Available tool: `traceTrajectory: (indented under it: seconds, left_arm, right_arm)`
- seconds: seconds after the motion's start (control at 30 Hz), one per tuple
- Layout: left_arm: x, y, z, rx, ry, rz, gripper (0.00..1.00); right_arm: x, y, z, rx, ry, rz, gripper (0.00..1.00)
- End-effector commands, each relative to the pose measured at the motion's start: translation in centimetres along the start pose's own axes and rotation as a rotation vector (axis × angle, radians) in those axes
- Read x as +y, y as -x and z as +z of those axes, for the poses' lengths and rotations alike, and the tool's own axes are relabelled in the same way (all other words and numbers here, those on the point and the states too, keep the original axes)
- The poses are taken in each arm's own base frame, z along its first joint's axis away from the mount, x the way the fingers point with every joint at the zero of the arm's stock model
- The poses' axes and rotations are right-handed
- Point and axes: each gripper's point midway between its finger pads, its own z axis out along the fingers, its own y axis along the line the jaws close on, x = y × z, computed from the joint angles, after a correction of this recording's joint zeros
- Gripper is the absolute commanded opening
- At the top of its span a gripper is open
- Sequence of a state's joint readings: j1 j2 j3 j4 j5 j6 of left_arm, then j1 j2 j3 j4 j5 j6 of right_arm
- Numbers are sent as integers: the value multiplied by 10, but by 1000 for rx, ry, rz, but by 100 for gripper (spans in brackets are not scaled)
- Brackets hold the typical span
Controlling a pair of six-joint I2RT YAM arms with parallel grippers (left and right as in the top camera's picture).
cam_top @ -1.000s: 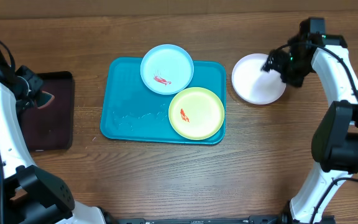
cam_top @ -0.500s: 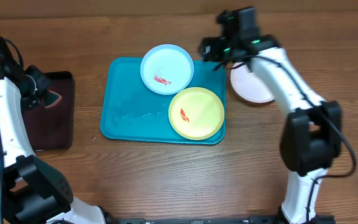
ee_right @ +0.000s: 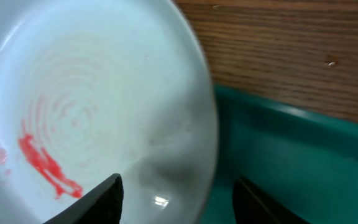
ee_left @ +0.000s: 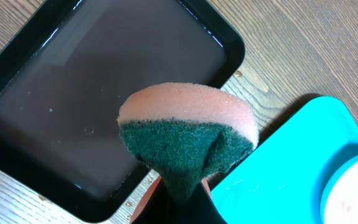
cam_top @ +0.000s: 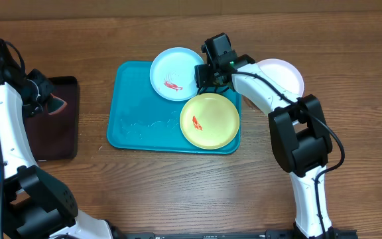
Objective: Clean dirty plates on tray and stack at the side
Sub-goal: 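Move the right gripper to the light-blue plate and grasp its rim, then pull the light-blue plate toward the left gripper holding the sponge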
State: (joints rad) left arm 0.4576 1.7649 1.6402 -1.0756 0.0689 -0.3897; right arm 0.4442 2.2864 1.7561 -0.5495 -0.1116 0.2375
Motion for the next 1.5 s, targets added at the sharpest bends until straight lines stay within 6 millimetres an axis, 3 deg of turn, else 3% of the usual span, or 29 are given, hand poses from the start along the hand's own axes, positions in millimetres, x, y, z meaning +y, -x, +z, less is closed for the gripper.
traceTrajectory:
  seconds: [0.0,0.07,0.2,0.37,0.53,0.67,0.93,1.17,1.37,1.47]
  left_arm:
    - [-5,-2,1,5,-14,25,4]
    - [-5,-2,1,5,-14,25,4]
    - [-5,-3,1,8,-12,25,4]
    - [-5,-3,1,8,-13,25,4]
    - [-5,-2,1,7,-13,25,4]
    - [-5,-2,1,4,-14,25,4]
    - [-5,-2,2,6,-13,25,4]
    - [-5,-2,2,7,-13,25,4]
    - [-5,-3,2,8,-13,25,4]
    - [-5,-3,2,8,-12,25,4]
  right_arm:
    - [40,-7,-1,18,89,-20,52]
    - [55,-16,0,35,102,-44,47]
    - [91,-30,-8,55,132,-102,47]
    - [129,-29,-33,16,176,-159,51]
    - [125,-1,-63,-111,76,-177,52]
    - [117,19,-68,-194,19,-284,58]
    - [91,35,-34,-243,-23,-307,59]
    - [96,18,10,-196,84,-307,59]
    - [97,5,33,-176,86,-316,59]
    - [92,-3,42,-152,79,-310,49]
